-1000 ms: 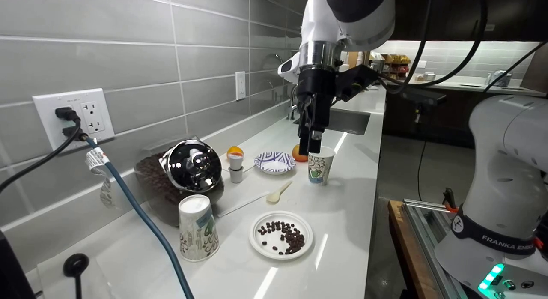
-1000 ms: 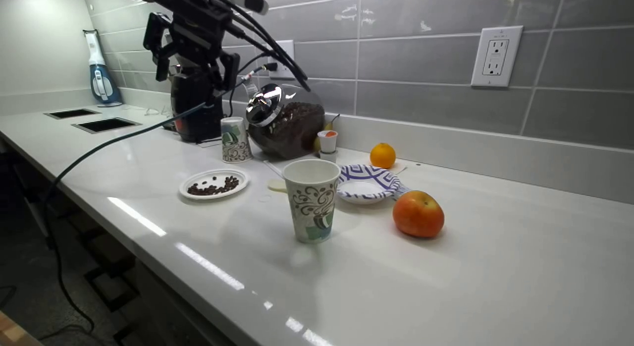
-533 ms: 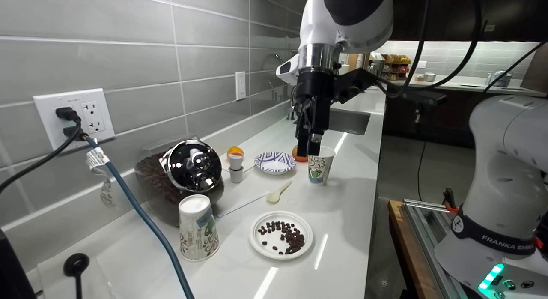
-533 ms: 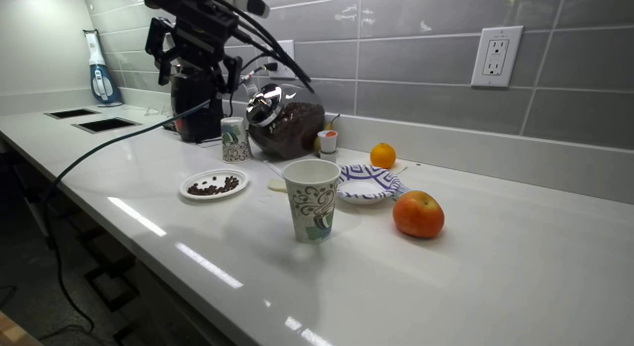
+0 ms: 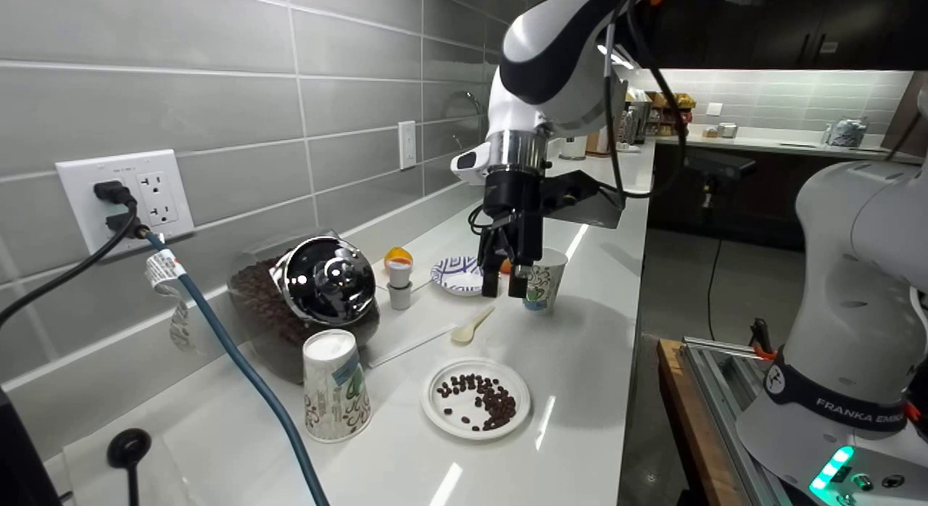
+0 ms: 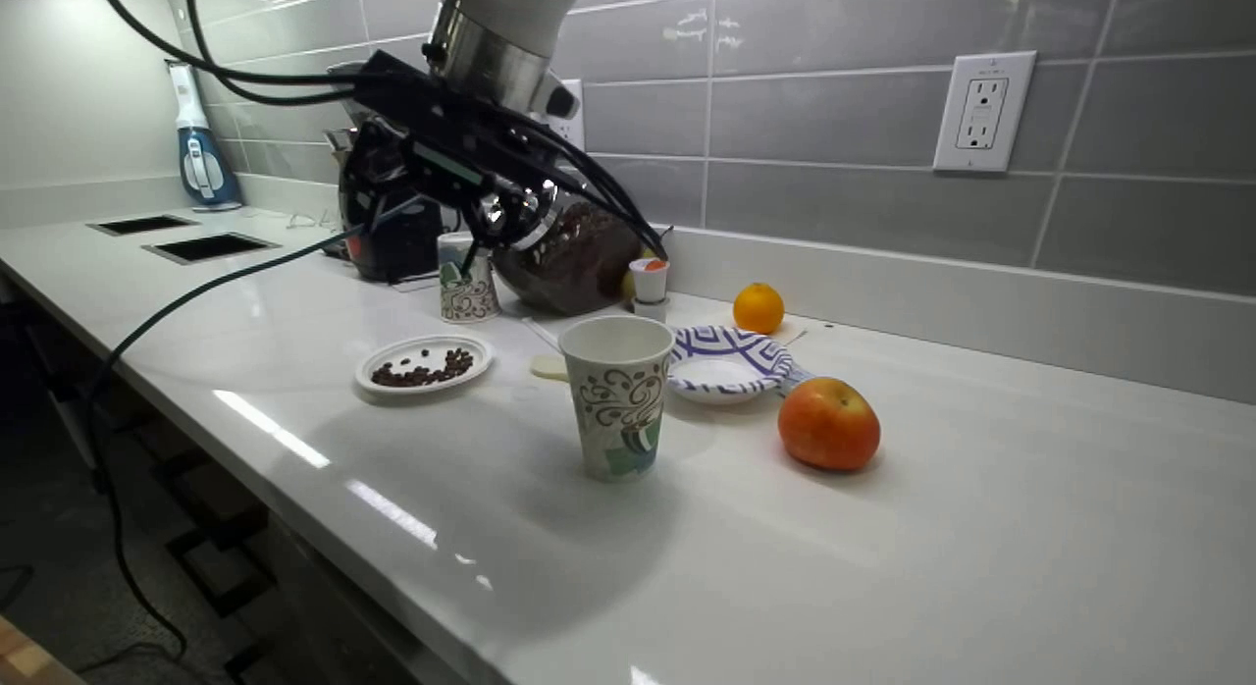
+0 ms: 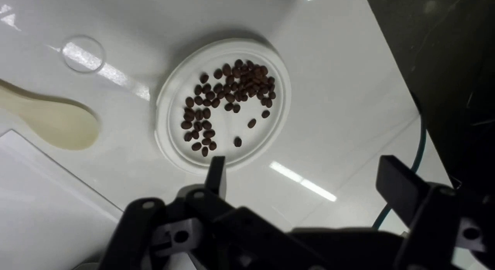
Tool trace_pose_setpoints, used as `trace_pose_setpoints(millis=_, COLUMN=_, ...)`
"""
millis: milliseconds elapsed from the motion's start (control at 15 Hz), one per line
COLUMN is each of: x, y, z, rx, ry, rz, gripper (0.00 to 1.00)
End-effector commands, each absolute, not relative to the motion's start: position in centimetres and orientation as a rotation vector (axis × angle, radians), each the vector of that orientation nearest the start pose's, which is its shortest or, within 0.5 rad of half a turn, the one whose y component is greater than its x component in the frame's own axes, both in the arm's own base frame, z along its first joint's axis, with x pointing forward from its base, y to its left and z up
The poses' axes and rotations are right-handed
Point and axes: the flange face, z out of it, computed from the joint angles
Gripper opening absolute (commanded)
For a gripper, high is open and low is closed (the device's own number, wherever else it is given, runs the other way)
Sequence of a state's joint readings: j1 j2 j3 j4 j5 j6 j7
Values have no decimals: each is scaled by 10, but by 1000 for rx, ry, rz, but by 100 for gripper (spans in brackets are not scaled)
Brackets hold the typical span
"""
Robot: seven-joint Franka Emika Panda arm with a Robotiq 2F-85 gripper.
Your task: Pour the beans on the plate into the cup
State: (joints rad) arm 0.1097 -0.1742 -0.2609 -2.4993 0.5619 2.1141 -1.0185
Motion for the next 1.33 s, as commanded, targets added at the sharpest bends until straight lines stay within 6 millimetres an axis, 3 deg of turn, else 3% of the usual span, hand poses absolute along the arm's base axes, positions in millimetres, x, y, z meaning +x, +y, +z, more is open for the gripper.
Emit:
trace_pose_setpoints(millis=0, x=457, y=-50, z=306, rx=-2462, ry=-734, rz=-124, gripper=100)
trace_pose_setpoints(millis=600, x=500, y=-50, z=247, rx=-2454, ry=-792, rz=46, gripper=100)
trace_pose_setpoints(millis=1267, x=515, y=-54, z=224, rx=-2358, ry=-836, rz=59, gripper=100)
